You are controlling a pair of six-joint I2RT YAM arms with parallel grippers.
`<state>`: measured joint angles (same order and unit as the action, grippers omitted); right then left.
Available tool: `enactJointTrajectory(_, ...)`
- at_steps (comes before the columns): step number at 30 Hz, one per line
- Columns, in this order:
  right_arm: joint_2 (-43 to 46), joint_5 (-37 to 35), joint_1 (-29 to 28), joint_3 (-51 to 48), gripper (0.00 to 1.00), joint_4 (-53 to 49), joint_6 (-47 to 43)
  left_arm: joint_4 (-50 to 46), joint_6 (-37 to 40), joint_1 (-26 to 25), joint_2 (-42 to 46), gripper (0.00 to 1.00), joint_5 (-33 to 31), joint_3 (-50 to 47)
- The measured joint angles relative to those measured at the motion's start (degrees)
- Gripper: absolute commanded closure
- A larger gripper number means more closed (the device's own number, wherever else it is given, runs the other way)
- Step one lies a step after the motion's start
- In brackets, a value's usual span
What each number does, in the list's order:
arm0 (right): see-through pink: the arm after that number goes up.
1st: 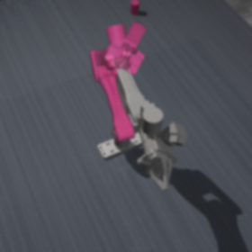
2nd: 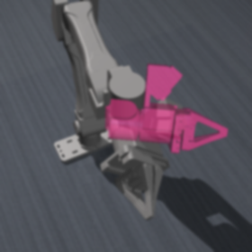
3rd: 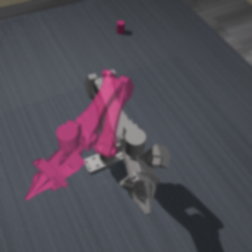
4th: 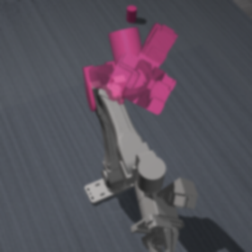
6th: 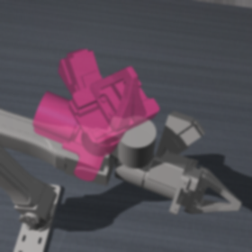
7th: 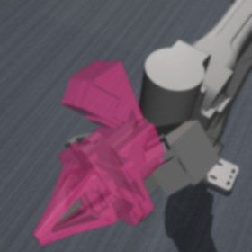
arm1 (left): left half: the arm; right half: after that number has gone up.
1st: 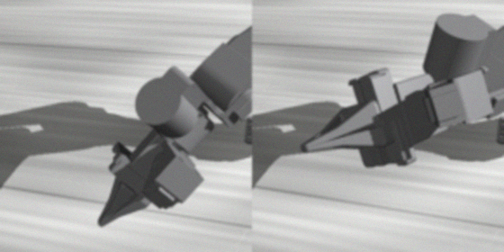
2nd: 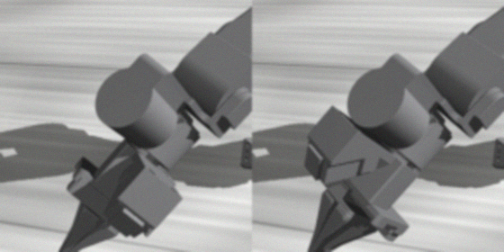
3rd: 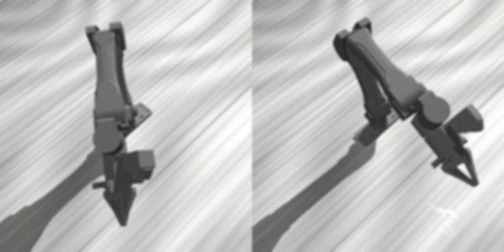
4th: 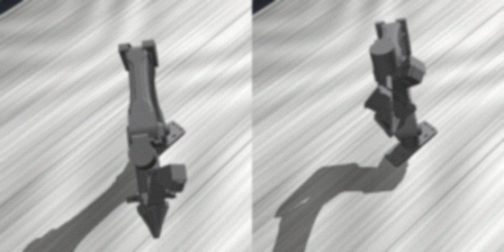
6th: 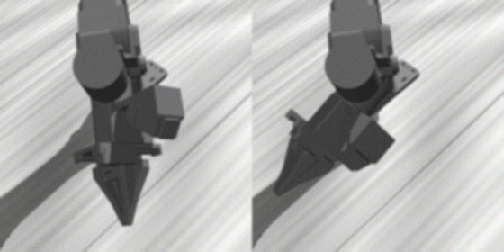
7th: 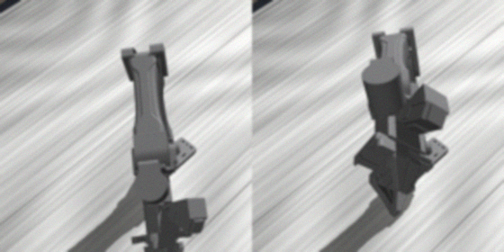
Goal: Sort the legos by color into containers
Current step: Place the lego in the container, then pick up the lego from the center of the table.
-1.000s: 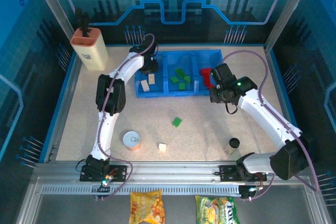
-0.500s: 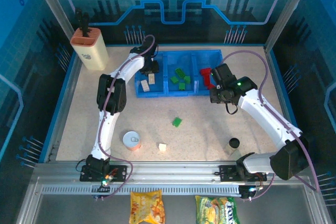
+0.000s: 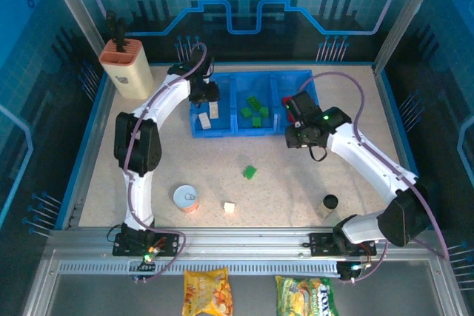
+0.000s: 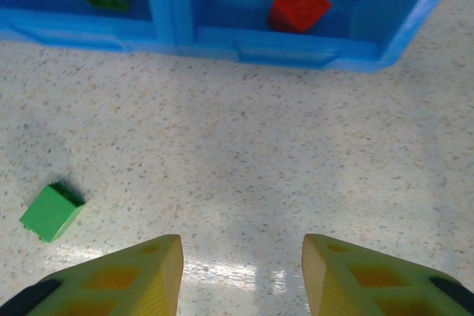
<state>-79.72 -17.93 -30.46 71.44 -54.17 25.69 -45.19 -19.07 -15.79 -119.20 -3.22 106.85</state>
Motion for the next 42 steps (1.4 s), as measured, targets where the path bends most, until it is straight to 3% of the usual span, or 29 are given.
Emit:
enactJointTrajectory(10,-5.0,1.8,-8.4,0.3,0.48,2.4,-1.3,-1.3,1.8,0.0,12.0,0.56,2.7,-14.5)
enactJointTrajectory(22,-13.0,8.1,-15.3,0.5,0.46,6.2,-13.5,-6.1,5.9,0.9,23.5,0.55,3.9,-21.6)
enactJointTrajectory(32,-22.5,7.9,-17.1,5.7,0.44,5.1,-16.5,-5.0,8.5,2.8,27.5,0.54,4.6,-31.2)
enactJointTrajectory(42,-32.1,8.2,-18.8,12.2,0.41,2.6,-18.2,-2.0,8.9,3.3,28.1,0.54,4.6,-32.1)
